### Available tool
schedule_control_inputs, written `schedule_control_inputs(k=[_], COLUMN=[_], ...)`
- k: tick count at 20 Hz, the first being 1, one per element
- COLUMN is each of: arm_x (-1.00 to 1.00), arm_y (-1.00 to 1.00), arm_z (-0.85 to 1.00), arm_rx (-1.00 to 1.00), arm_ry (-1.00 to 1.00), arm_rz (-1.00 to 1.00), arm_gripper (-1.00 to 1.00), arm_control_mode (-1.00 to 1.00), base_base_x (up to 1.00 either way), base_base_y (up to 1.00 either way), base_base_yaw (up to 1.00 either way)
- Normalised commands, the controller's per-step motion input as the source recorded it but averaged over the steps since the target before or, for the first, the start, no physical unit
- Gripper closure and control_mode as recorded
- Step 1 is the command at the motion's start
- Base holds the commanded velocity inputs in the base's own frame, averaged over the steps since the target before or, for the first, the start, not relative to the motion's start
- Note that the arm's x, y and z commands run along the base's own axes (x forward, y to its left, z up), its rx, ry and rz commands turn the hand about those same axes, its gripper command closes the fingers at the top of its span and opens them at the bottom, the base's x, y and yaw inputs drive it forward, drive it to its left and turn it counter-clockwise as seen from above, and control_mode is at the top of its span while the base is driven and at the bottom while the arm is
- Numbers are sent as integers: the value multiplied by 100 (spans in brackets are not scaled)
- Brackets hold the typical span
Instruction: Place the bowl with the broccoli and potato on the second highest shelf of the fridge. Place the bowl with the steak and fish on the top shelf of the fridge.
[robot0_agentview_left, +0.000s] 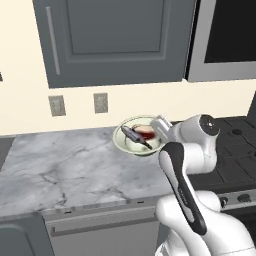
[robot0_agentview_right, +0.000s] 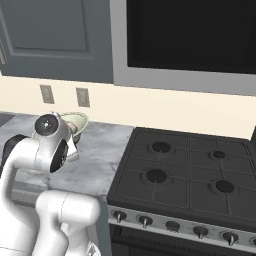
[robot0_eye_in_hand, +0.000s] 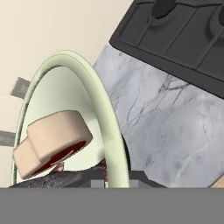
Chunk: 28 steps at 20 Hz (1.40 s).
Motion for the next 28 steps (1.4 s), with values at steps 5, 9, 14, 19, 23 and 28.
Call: schedule_control_inputs(k=[5, 9, 14, 19, 23, 28], arm_x=[-33, -5, -3, -8, 0, 0], arm_y=[-20, -20, 0, 0, 0, 0], arm_z=[66, 38, 0, 0, 0, 0], arm_rx=[9, 5, 0, 0, 0, 0], arm_ry=[-4, 0, 0, 0, 0, 0], arm_rz=[-8, -2, 0, 0, 0, 0], arm_gripper=[100, 100, 100, 100, 100, 100], arm_control_mode=[-100, -100, -100, 100, 100, 100], base_base_x=[0, 0, 0, -61, -98, -100], base_base_y=[0, 0, 0, 0, 2, 0], base_base_yaw=[0, 0, 0, 3, 6, 3])
